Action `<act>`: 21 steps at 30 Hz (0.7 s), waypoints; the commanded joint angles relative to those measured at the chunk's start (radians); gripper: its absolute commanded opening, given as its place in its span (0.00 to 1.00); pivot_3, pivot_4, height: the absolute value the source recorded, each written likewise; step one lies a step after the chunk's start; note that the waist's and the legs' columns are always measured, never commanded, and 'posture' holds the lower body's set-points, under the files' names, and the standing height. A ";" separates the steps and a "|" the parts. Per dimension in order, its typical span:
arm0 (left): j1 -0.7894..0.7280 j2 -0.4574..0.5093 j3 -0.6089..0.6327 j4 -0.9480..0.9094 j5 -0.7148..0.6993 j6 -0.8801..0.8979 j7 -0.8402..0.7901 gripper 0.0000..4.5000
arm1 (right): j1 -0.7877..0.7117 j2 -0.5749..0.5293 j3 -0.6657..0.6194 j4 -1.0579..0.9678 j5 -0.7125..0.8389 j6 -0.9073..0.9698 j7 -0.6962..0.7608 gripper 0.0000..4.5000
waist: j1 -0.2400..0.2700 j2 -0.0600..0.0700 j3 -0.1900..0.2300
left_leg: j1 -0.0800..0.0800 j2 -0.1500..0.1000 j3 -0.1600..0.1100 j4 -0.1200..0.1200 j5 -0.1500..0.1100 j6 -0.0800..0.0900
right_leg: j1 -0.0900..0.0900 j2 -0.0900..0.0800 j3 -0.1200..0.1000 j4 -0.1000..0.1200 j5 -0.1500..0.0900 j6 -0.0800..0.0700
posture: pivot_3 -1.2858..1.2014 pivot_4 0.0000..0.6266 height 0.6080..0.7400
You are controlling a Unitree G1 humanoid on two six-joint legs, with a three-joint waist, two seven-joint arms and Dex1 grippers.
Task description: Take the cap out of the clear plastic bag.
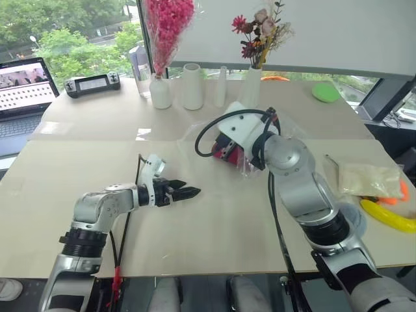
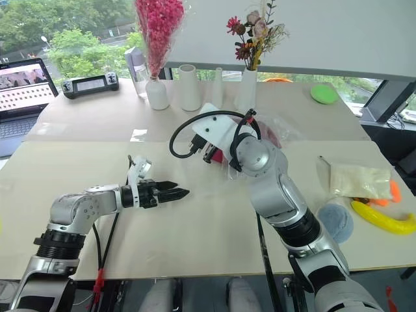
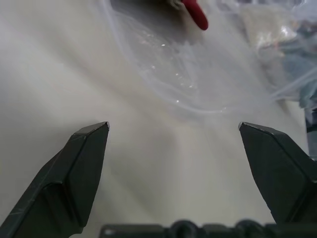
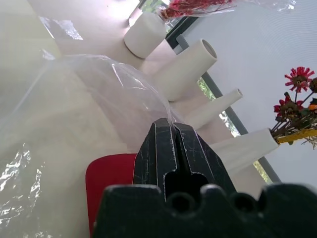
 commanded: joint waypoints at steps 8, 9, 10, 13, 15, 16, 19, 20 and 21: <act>-0.056 -0.069 0.202 -0.123 -0.271 0.138 0.082 1.00 | -0.010 0.001 -0.022 -0.045 -0.004 0.007 -0.005 0.01 | -0.004 0.000 0.000 | 0.000 0.000 -0.001 0.001 0.000 0.000 | 0.002 0.000 0.000 0.000 0.000 0.001 | 0.52 0.24 1.00; -0.049 -0.084 0.182 -0.117 -0.240 0.127 0.108 1.00 | -0.012 0.001 -0.022 -0.043 -0.004 0.004 -0.005 0.01 | -0.004 0.000 0.000 | 0.000 -0.001 -0.001 0.001 0.000 0.000 | 0.002 0.000 0.000 0.000 0.000 0.001 | 0.52 0.24 1.00; -0.045 -0.095 0.168 -0.113 -0.219 0.119 0.128 1.00 | -0.014 0.002 -0.023 -0.041 -0.003 0.002 -0.005 0.01 | -0.004 0.000 0.000 | 0.000 -0.001 -0.001 0.001 0.000 0.000 | 0.002 0.000 0.000 0.000 0.000 0.001 | 0.52 0.24 1.00; -0.100 -0.181 0.070 0.021 -0.060 0.021 0.221 1.00 | -0.019 0.002 -0.026 -0.037 -0.002 -0.006 -0.005 0.01 | 0.000 0.000 0.000 | 0.001 -0.001 -0.001 0.001 0.000 0.000 | 0.002 0.000 0.000 0.000 0.000 0.001 | 0.52 0.24 1.00; -0.191 -0.256 0.041 0.170 0.007 -0.044 0.246 1.00 | -0.023 0.003 -0.028 -0.035 -0.001 -0.009 -0.006 0.01 | 0.014 0.000 0.000 | 0.001 -0.001 -0.001 0.001 0.000 0.000 | 0.002 0.000 0.000 0.000 0.000 0.001 | 0.52 0.24 1.00; -0.222 -0.291 0.045 0.210 0.012 -0.057 0.249 1.00 | -0.025 0.003 -0.028 -0.033 -0.001 -0.010 -0.006 0.01 | 0.016 0.000 0.000 | 0.001 -0.001 -0.001 0.002 0.000 0.000 | 0.002 0.000 0.000 0.000 0.000 0.001 | 0.52 0.24 1.00; -0.265 -0.363 0.050 0.257 0.026 -0.083 0.255 1.00 | -0.028 0.000 -0.032 -0.032 -0.003 -0.013 -0.005 0.01 | 0.014 0.000 0.000 | -0.001 -0.001 -0.001 0.002 0.000 0.000 | 0.003 0.000 0.000 -0.003 0.001 0.002 | 0.52 0.24 1.00; -0.275 -0.381 0.056 0.271 0.030 -0.088 0.261 1.00 | -0.028 -0.001 -0.032 -0.032 -0.004 -0.013 -0.005 0.01 | 0.012 0.000 0.000 | -0.002 -0.001 -0.001 0.001 0.000 0.000 | 0.002 0.000 0.000 -0.004 0.001 0.002 | 0.52 0.24 1.00; -0.283 -0.394 0.062 0.284 0.032 -0.092 0.266 1.00 | -0.028 -0.002 -0.031 -0.032 -0.004 -0.013 -0.005 0.01 | 0.012 0.000 0.000 | -0.002 -0.001 -0.001 0.000 0.000 0.000 | 0.001 0.000 0.000 -0.004 0.001 0.002 | 0.52 0.24 1.00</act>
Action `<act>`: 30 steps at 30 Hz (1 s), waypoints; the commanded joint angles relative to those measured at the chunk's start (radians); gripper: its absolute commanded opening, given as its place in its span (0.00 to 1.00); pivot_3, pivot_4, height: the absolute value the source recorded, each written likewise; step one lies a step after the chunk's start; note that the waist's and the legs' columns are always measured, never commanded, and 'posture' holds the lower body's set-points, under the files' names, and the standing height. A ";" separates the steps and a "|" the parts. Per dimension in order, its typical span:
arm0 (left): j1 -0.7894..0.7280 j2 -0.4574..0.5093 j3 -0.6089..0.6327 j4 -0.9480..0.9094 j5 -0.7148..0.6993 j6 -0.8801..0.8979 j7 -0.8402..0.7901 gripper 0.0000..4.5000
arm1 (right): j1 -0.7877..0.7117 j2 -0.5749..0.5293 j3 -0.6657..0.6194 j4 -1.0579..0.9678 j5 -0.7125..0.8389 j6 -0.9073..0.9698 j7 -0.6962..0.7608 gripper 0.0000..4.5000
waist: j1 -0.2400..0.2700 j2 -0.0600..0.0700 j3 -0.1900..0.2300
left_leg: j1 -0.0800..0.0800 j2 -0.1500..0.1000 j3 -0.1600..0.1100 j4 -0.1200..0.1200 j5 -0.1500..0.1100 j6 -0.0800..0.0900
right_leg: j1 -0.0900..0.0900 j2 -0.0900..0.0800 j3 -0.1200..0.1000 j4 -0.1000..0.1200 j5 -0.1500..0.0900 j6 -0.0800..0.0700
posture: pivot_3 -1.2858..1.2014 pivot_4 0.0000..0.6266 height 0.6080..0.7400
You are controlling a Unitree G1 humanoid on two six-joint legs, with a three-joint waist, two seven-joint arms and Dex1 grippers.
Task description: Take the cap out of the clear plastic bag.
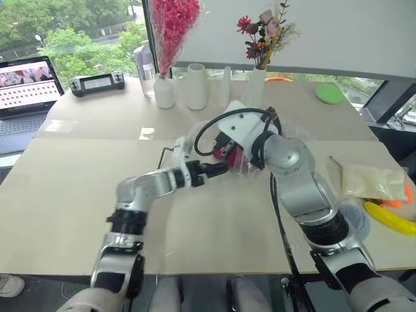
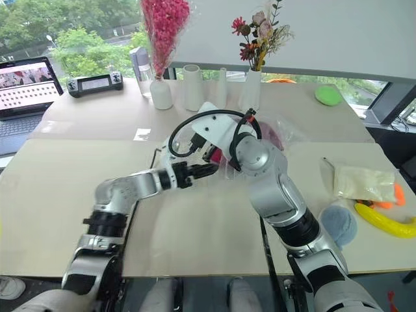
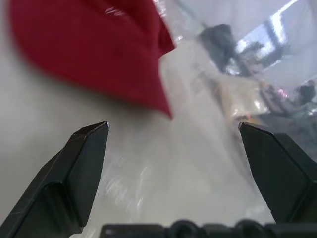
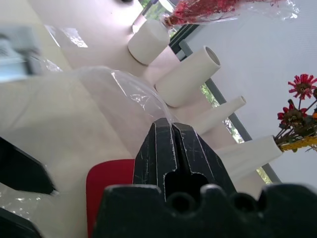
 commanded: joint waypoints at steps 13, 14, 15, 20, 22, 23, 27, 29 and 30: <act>-0.032 -0.078 0.113 0.061 0.019 0.022 0.136 1.00 | -0.011 -0.021 -0.025 -0.063 -0.009 0.007 0.000 0.01 | 0.000 0.000 0.000 | 0.000 0.000 -0.001 0.001 0.000 0.000 | 0.000 0.000 0.000 0.001 0.001 0.001 | 0.52 0.24 1.00; -0.030 -0.086 0.126 0.064 0.016 0.022 0.149 1.00 | -0.011 -0.022 -0.026 -0.063 -0.009 0.008 0.000 0.01 | 0.000 0.000 0.000 | 0.000 0.000 -0.001 0.001 0.000 0.000 | 0.000 0.000 0.000 0.001 0.001 0.001 | 0.52 0.24 1.00; -0.031 -0.098 0.139 0.073 0.016 0.017 0.164 1.00 | -0.011 -0.023 -0.025 -0.063 -0.008 0.008 0.000 0.01 | 0.000 0.000 0.000 | 0.000 0.000 -0.001 0.000 0.000 0.000 | 0.000 0.000 0.000 0.001 0.001 0.001 | 0.52 0.24 1.00; -0.085 -0.189 0.200 0.162 0.029 -0.056 0.255 1.00 | -0.022 -0.024 -0.020 -0.054 -0.001 -0.004 0.005 0.01 | 0.004 0.000 0.000 | 0.000 0.000 -0.001 0.001 0.000 0.000 | 0.001 0.000 0.000 0.001 0.001 0.001 | 0.52 0.24 1.00; -0.106 -0.216 0.205 0.174 0.029 -0.065 0.268 1.00 | -0.024 -0.035 -0.015 -0.053 -0.002 -0.012 0.015 0.01 | 0.005 0.000 0.000 | 0.000 0.000 -0.001 0.001 0.000 0.000 | 0.001 0.000 0.000 0.000 0.001 0.001 | 0.52 0.24 1.00; -0.112 -0.226 0.207 0.173 0.026 -0.066 0.270 1.00 | -0.025 -0.040 -0.016 -0.055 -0.003 -0.014 0.019 0.01 | 0.005 0.000 0.000 | 0.000 0.000 -0.001 0.001 0.000 0.000 | 0.001 0.000 0.000 0.000 0.001 0.001 | 0.52 0.24 1.00; -0.131 -0.256 0.216 0.202 0.033 -0.084 0.288 1.00 | -0.028 -0.054 -0.021 -0.062 -0.004 -0.013 0.030 0.01 | 0.004 0.000 0.000 | 0.000 -0.001 -0.001 0.000 0.000 0.000 | 0.001 0.000 0.000 -0.001 0.001 0.001 | 0.52 0.24 1.00; -0.141 -0.266 0.213 0.223 0.042 -0.091 0.298 1.00 | -0.031 -0.055 -0.021 -0.066 -0.004 -0.009 0.032 0.01 | 0.000 0.000 0.000 | 0.000 0.000 -0.001 0.000 0.000 0.000 | 0.000 0.000 0.000 0.000 0.001 0.001 | 0.52 0.24 1.00; -0.148 -0.269 0.213 0.239 0.044 -0.095 0.303 1.00 | -0.032 -0.053 -0.021 -0.068 -0.004 -0.008 0.032 0.01 | 0.000 0.000 0.000 | 0.000 0.000 -0.001 0.000 0.000 0.000 | 0.000 0.000 0.000 0.000 0.001 0.001 | 0.52 0.24 1.00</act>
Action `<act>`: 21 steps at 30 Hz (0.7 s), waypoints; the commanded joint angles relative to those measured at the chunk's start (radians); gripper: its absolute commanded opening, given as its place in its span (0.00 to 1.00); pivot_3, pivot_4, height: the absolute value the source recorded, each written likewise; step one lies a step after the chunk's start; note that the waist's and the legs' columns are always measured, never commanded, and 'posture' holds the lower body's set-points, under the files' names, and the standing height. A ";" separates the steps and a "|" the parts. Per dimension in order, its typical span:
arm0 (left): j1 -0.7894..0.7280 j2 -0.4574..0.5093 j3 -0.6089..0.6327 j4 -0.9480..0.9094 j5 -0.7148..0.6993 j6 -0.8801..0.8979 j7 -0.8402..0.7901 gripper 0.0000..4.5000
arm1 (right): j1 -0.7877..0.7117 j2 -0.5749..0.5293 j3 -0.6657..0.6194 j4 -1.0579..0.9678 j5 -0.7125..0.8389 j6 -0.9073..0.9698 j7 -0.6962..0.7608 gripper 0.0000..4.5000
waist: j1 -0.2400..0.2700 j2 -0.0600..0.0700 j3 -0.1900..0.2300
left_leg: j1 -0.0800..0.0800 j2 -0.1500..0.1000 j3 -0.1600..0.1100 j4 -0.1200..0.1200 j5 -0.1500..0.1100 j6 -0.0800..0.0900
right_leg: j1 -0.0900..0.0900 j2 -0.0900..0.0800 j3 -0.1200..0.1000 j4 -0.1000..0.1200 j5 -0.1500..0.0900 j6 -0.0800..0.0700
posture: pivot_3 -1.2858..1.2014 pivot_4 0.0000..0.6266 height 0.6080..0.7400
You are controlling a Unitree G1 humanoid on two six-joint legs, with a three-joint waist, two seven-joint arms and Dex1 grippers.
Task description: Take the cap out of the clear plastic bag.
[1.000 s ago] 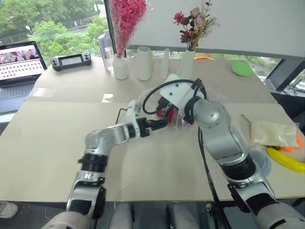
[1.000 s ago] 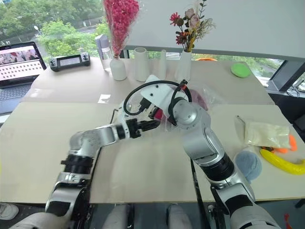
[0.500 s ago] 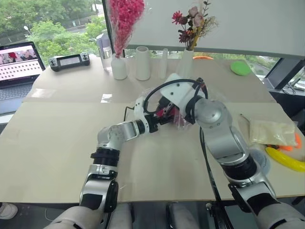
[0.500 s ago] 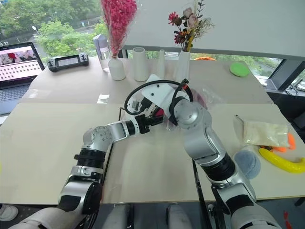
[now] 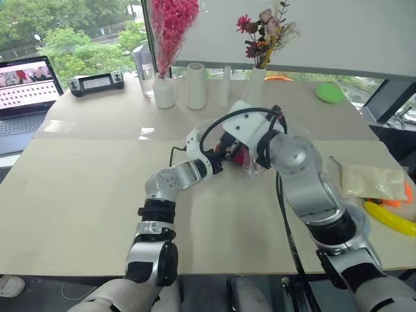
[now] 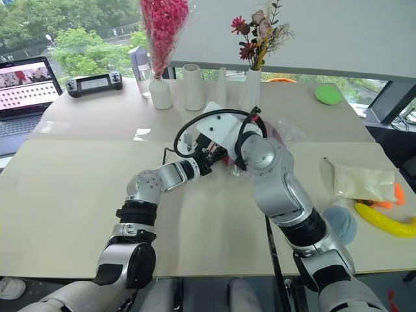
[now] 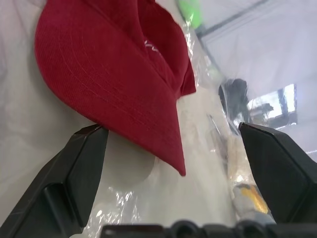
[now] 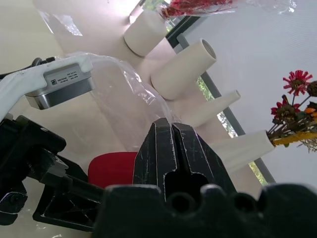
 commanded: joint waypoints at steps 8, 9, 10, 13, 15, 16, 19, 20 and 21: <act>-0.103 -0.044 0.070 0.138 -0.017 -0.102 0.071 0.60 | -0.031 0.008 -0.019 -0.058 -0.005 -0.008 -0.001 0.00 | 0.001 0.000 0.000 | 0.000 0.000 0.000 0.000 0.000 0.000 | 0.000 0.000 0.000 0.000 0.000 0.000 | 0.52 0.24 1.00; -0.107 -0.045 0.076 0.146 -0.019 -0.110 0.073 0.52 | -0.031 0.007 -0.019 -0.057 -0.005 -0.009 -0.001 0.00 | 0.001 0.000 0.000 | 0.000 0.000 0.000 0.000 0.000 0.000 | 0.000 0.000 0.000 0.000 0.000 0.000 | 0.52 0.24 1.00; -0.109 -0.045 0.079 0.150 -0.020 -0.114 0.072 0.43 | -0.031 0.007 -0.019 -0.058 -0.005 -0.008 -0.001 0.00 | 0.001 0.000 0.000 | 0.000 0.000 0.000 0.000 0.000 0.000 | 0.000 0.000 0.000 0.000 0.000 0.000 | 0.52 0.24 1.00; -0.112 -0.046 0.084 0.153 -0.025 -0.117 0.069 0.18 | -0.029 0.007 -0.019 -0.059 -0.004 -0.008 -0.001 0.00 | 0.001 0.000 0.000 | 0.000 0.000 0.000 0.000 0.000 0.000 | 0.000 0.000 0.000 0.000 0.000 0.000 | 0.52 0.24 1.00; -0.113 -0.046 0.092 0.154 -0.032 -0.120 0.071 0.01 | -0.029 0.008 -0.019 -0.060 -0.004 -0.009 -0.001 0.00 | 0.001 0.000 0.000 | 0.000 0.000 0.000 0.000 0.000 0.000 | 0.000 0.000 0.000 0.000 0.000 0.000 | 0.52 0.24 1.00; -0.113 -0.047 0.095 0.155 -0.036 -0.121 0.074 0.01 | -0.029 0.008 -0.019 -0.059 -0.004 -0.010 -0.001 0.00 | 0.001 0.000 0.000 | 0.000 0.000 0.000 0.000 0.000 0.000 | 0.000 0.000 0.000 0.000 0.000 0.000 | 0.52 0.24 1.00; -0.114 -0.046 0.102 0.139 -0.065 -0.100 0.077 0.01 | -0.027 0.010 -0.018 -0.057 -0.003 -0.013 -0.003 0.00 | 0.000 0.000 0.000 | 0.000 0.000 0.000 0.000 0.000 0.000 | 0.000 0.000 0.000 0.000 0.000 0.000 | 0.52 0.24 1.00; -0.114 -0.046 0.103 0.133 -0.073 -0.092 0.077 0.01 | -0.027 0.011 -0.017 -0.057 -0.003 -0.013 -0.003 0.00 | 0.000 0.000 0.000 | 0.000 0.000 0.000 0.000 0.000 0.000 | 0.000 0.000 0.000 0.000 0.000 0.000 | 0.52 0.24 1.00; -0.111 -0.045 0.103 0.118 -0.084 -0.076 0.076 0.01 | -0.026 0.013 -0.018 -0.056 -0.003 -0.014 -0.005 0.00 | 0.000 0.000 0.000 | 0.000 0.000 0.000 0.000 0.000 0.000 | 0.000 0.000 0.000 0.000 0.000 0.000 | 0.52 0.24 1.00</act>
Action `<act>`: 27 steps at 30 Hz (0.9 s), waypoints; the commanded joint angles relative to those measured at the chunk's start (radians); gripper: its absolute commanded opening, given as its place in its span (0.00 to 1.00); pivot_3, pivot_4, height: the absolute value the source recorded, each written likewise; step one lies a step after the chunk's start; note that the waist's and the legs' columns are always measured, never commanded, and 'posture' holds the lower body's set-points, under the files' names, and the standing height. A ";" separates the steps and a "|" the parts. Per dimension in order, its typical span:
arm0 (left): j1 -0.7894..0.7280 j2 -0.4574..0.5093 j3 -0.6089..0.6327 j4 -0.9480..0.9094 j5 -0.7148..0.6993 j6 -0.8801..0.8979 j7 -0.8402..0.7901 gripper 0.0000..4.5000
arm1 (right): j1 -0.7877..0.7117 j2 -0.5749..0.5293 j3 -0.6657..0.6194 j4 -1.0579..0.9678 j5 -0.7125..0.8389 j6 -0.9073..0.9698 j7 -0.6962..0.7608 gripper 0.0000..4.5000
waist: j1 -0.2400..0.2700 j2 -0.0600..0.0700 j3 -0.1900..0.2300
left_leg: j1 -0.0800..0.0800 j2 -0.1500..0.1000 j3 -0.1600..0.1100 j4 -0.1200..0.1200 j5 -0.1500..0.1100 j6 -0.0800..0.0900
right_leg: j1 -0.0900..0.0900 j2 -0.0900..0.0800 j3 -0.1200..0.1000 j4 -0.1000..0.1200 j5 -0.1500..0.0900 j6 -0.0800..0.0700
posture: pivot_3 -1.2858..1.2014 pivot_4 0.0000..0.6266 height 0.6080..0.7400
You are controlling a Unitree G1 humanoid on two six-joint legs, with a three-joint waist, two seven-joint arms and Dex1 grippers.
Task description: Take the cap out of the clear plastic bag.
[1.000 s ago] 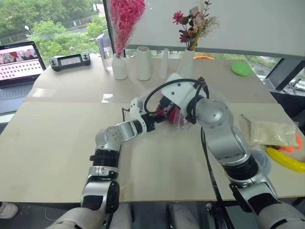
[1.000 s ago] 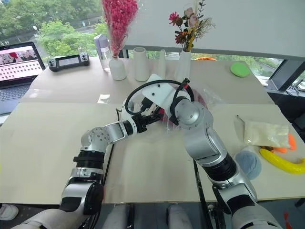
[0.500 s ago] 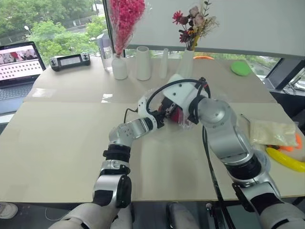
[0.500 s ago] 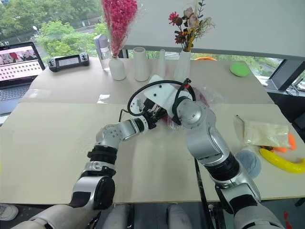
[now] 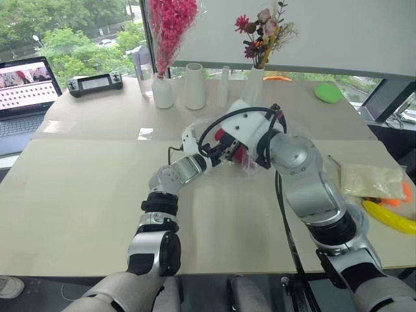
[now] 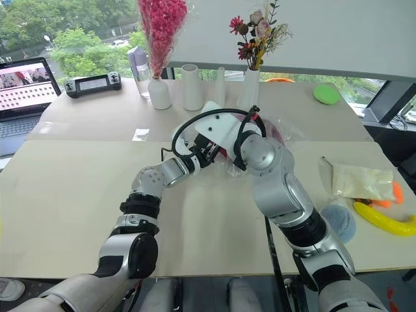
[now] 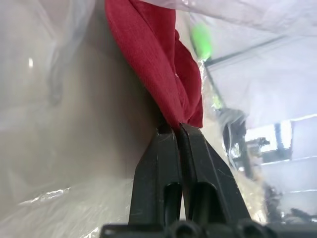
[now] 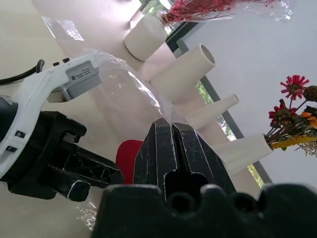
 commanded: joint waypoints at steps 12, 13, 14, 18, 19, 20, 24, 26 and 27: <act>0.065 0.031 0.111 -0.543 -0.304 0.498 0.287 0.01 | 0.000 -0.003 0.006 0.032 -0.019 -0.098 -0.027 0.00 | -0.004 0.000 0.000 | 0.000 0.000 0.000 0.000 0.000 0.000 | 0.000 0.000 0.000 0.000 0.000 0.000 | 0.52 0.24 1.00; 0.078 0.050 0.106 -0.596 -0.316 0.544 0.312 0.01 | -0.001 -0.002 0.008 0.039 -0.018 -0.108 -0.027 0.00 | -0.004 0.000 0.000 | 0.000 0.000 0.000 0.000 0.000 0.000 | 0.000 0.000 0.000 0.000 0.000 0.000 | 0.52 0.24 1.00; 0.091 0.074 0.112 -0.646 -0.330 0.591 0.341 0.01 | -0.001 0.001 0.011 0.048 -0.017 -0.121 -0.026 0.00 | -0.004 0.000 0.000 | 0.000 0.000 -0.001 0.000 0.000 0.000 | 0.000 0.000 0.000 0.000 0.000 0.000 | 0.52 0.24 1.00; 0.101 0.134 0.177 -0.743 -0.409 0.699 0.447 0.01 | 0.000 0.011 0.018 0.092 -0.010 -0.171 -0.025 0.00 | -0.003 0.000 0.000 | 0.000 0.000 -0.001 -0.001 0.000 -0.001 | 0.000 0.000 0.000 0.001 0.000 0.000 | 0.52 0.24 1.00; 0.099 0.152 0.186 -0.760 -0.433 0.729 0.458 0.01 | 0.000 0.013 0.021 0.108 -0.009 -0.186 -0.025 0.00 | -0.003 0.000 0.000 | 0.000 0.000 -0.001 -0.001 0.001 -0.001 | 0.000 0.000 0.000 0.001 0.000 0.000 | 0.52 0.24 1.00; 0.096 0.172 0.189 -0.775 -0.450 0.759 0.460 0.01 | -0.001 0.014 0.022 0.123 -0.008 -0.201 -0.024 0.00 | -0.002 0.000 0.000 | 0.000 0.000 -0.001 -0.001 0.001 -0.001 | 0.000 0.000 0.000 0.001 0.000 0.000 | 0.52 0.24 1.00; 0.085 0.277 0.163 -0.826 -0.505 0.856 0.430 0.01 | -0.007 0.019 0.023 0.195 -0.005 -0.267 -0.026 0.00 | -0.001 0.000 0.000 | 0.000 0.000 -0.001 -0.001 0.001 -0.002 | 0.000 0.000 0.000 0.000 0.000 0.000 | 0.52 0.24 1.00; 0.106 0.367 0.120 -0.862 -0.548 0.865 0.388 0.01 | -0.009 0.021 0.022 0.224 -0.005 -0.297 -0.025 0.00 | -0.001 0.000 0.000 | 0.000 0.000 -0.001 -0.001 0.001 -0.002 | 0.000 0.000 0.000 0.000 0.000 0.000 | 0.52 0.24 1.00; 0.126 0.455 0.085 -0.895 -0.558 0.866 0.345 0.01 | -0.011 0.023 0.021 0.243 -0.002 -0.317 -0.023 0.00 | -0.002 0.000 0.000 | 0.000 0.000 -0.001 -0.001 0.001 -0.003 | 0.000 0.000 0.000 0.000 0.000 0.000 | 0.52 0.24 1.00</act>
